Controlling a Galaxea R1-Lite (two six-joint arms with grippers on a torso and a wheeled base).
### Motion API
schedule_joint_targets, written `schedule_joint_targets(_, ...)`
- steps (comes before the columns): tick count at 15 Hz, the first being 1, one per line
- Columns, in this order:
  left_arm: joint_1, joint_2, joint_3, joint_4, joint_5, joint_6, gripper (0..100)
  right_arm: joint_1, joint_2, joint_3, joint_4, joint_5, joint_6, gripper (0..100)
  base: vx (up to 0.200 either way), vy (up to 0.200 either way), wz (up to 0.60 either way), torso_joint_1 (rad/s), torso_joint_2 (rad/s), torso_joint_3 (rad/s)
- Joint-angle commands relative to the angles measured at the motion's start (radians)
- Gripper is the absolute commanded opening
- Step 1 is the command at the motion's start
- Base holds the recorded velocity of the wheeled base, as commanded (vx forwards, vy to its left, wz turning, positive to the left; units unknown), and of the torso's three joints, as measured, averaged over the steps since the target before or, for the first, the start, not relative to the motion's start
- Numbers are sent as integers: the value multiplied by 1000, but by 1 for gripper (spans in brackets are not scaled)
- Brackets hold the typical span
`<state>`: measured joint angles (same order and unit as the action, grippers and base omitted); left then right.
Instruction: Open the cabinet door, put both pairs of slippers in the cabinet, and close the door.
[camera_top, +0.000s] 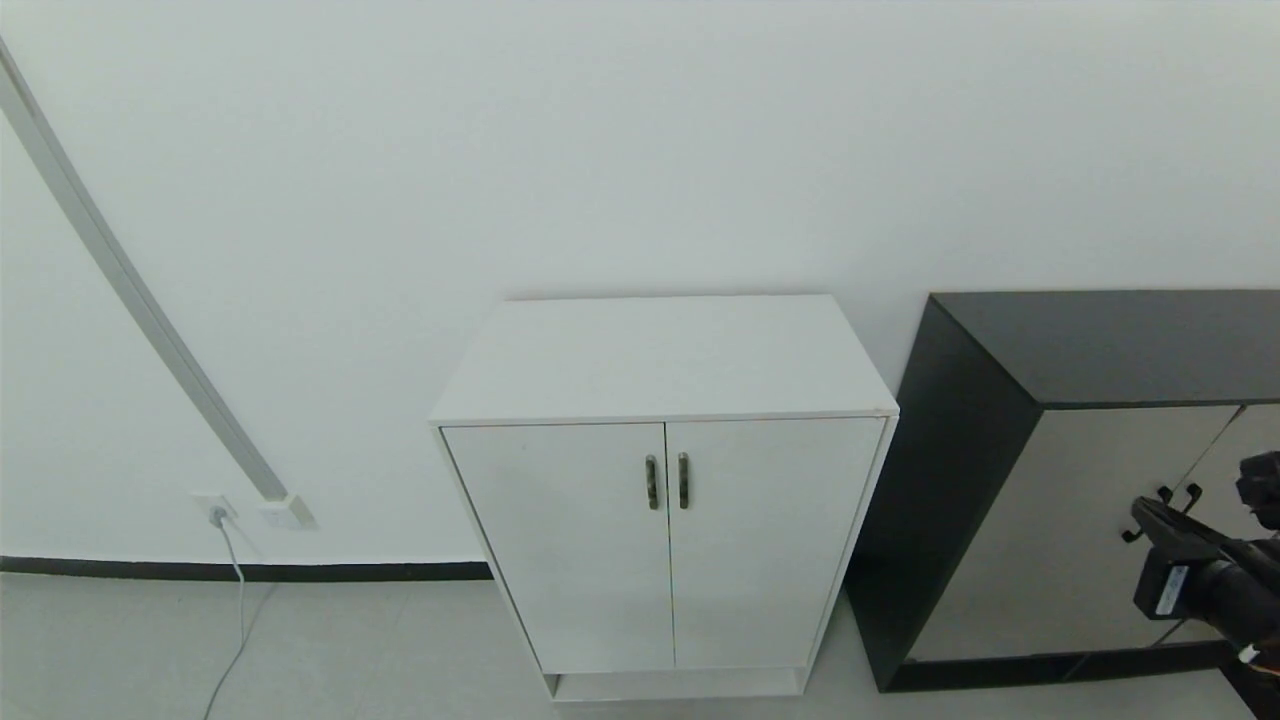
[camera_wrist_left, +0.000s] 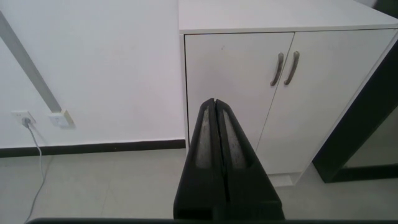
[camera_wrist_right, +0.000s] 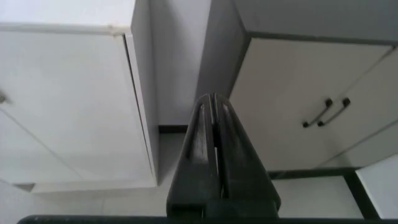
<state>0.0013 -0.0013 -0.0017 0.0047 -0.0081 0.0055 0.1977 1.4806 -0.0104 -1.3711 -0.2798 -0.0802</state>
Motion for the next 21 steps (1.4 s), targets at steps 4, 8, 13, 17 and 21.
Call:
schedule_joint_targets(4, 0, 1, 0, 0, 0, 1, 0, -4, -456, 10, 474, 54, -1, 0, 0, 0, 0, 0, 0, 0)
schedule_joint_targets(8, 0, 1, 0, 0, 0, 1, 0, -4, -783, 6, 866, 129, 0, 0, 0, 0, 0, 0, 0, 0)
schedule_joint_targets(13, 0, 1, 0, 0, -1, 1, 0, -1, -1086, -6, 1233, 223, 2, 0, 0, 0, 0, 0, 0, 0)
schedule_joint_targets(17, 0, 1, 0, 0, -1, 1, 0, -1, -1172, -22, 1337, 309, 0, 0, 0, 0, 0, 0, 0, 0)
schedule_joint_targets(21, 0, 1, 0, 0, 0, -1, 0, 0, -1172, -14, 1337, 317, 0, 0, 0, 0, 0, 0, 0, 0)
